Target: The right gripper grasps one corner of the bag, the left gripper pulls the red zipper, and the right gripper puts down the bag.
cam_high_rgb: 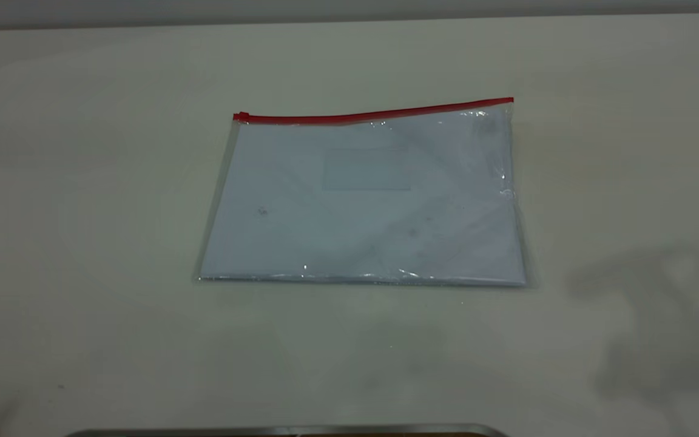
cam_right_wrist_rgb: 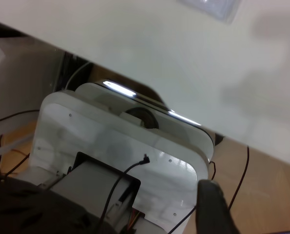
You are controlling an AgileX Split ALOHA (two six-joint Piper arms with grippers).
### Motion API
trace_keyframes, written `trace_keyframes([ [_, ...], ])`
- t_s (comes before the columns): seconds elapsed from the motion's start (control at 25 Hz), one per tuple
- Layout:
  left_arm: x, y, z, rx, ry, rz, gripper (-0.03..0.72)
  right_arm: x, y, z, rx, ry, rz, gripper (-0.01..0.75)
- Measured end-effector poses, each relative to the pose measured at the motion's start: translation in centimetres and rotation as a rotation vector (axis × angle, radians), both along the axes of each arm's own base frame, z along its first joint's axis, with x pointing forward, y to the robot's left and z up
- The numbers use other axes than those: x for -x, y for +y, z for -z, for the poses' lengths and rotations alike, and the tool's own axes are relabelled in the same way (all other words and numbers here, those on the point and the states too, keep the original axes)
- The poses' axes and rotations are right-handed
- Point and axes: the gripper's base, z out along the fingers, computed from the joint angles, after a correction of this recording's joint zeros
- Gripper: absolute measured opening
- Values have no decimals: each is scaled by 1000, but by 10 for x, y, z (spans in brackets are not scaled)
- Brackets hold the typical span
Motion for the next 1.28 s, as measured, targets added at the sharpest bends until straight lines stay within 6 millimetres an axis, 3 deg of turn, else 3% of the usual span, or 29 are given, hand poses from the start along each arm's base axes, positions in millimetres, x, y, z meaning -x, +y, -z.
trace_keyframes([
  [0.36,54,-2,75,-26,43,-26,412,107,-19,-35,17,-303,46,452],
  [0.52,73,4,98,-113,16,-61,412,154,-29,-53,32,-531,75,452],
  [0.68,88,9,111,-153,-33,-123,412,190,-37,-58,27,-688,139,452],
  [0.84,98,13,117,-151,-71,-224,412,198,-43,-38,75,-690,174,452],
  [1.04,103,16,117,-146,-104,-285,412,189,-48,10,151,-626,183,452],
  [1.28,100,18,125,-154,-91,-299,411,186,-48,14,153,-647,199,449],
])
